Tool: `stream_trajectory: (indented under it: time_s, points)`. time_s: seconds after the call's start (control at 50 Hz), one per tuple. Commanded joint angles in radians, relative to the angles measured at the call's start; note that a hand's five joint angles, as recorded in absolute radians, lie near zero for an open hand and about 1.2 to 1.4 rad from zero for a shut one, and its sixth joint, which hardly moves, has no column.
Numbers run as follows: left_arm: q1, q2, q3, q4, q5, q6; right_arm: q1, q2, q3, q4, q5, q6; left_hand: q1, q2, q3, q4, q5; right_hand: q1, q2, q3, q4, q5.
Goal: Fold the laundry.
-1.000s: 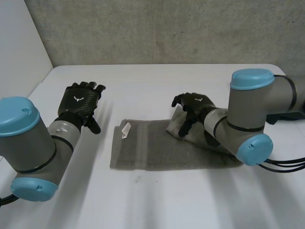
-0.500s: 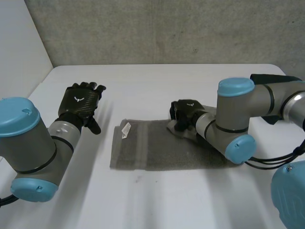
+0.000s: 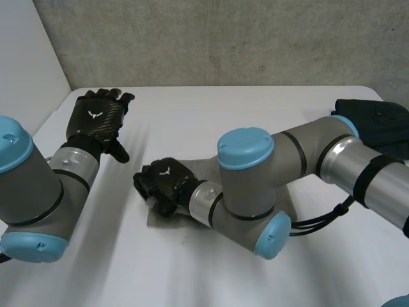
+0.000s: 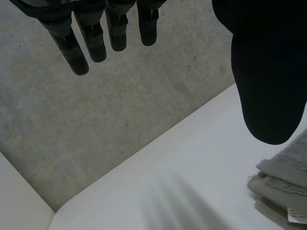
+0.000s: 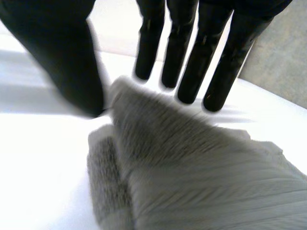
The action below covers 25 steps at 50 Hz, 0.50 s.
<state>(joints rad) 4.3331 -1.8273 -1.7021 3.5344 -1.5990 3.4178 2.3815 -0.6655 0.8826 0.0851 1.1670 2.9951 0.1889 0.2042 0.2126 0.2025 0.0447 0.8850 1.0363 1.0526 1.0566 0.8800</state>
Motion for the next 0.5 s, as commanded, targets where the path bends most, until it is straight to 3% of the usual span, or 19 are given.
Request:
stream_trajectory:
  time_s: [0.02, 0.12, 0.18, 0.26, 0.38, 0.46, 0.5]
  points:
    - [-0.027, -0.010, 0.002, 0.000, 0.004, -0.015, -0.041, -0.051, 0.048, 0.009, 0.140, -0.054, -0.014, -0.030, -0.038, -0.028, -0.045, -0.710, -0.862, -0.878, -0.882, -0.880]
    - [-0.078, -0.010, 0.016, 0.000, 0.008, -0.045, -0.119, -0.283, 0.266, -0.014, 0.174, -0.057, -0.014, -0.030, -0.038, -0.028, -0.045, -0.710, -0.862, -0.878, -0.882, -0.880]
    - [-0.131, -0.021, 0.025, 0.000, 0.034, -0.051, -0.197, -0.354, 0.399, -0.024, 0.184, -0.073, -0.014, -0.030, -0.038, -0.028, -0.045, -0.710, -0.862, -0.878, -0.882, -0.880]
    - [-0.183, -0.105, 0.045, -0.002, 0.097, -0.040, -0.274, -0.370, 0.554, -0.056, 0.175, -0.085, -0.005, -0.020, -0.029, -0.018, -0.035, -0.710, -0.862, -0.878, -0.882, -0.880]
    - [-0.205, -0.234, 0.116, -0.031, 0.096, -0.009, -0.347, -0.436, 0.759, -0.209, 0.186, -0.151, 0.001, -0.014, -0.023, -0.013, -0.029, -0.710, -0.862, -0.878, -0.882, -0.880]
    - [-0.205, -0.299, 0.145, -0.064, 0.065, 0.043, -0.380, -0.444, 0.837, -0.266, 0.188, -0.214, 0.004, -0.011, -0.020, -0.010, -0.026, -0.492, -0.644, -0.660, -0.664, -0.662]
    - [-0.205, -0.331, 0.165, -0.084, 0.010, 0.077, -0.384, -0.444, 0.858, -0.277, 0.186, -0.238, 0.004, -0.011, -0.020, -0.010, -0.026, -0.342, -0.494, -0.510, -0.514, -0.512]
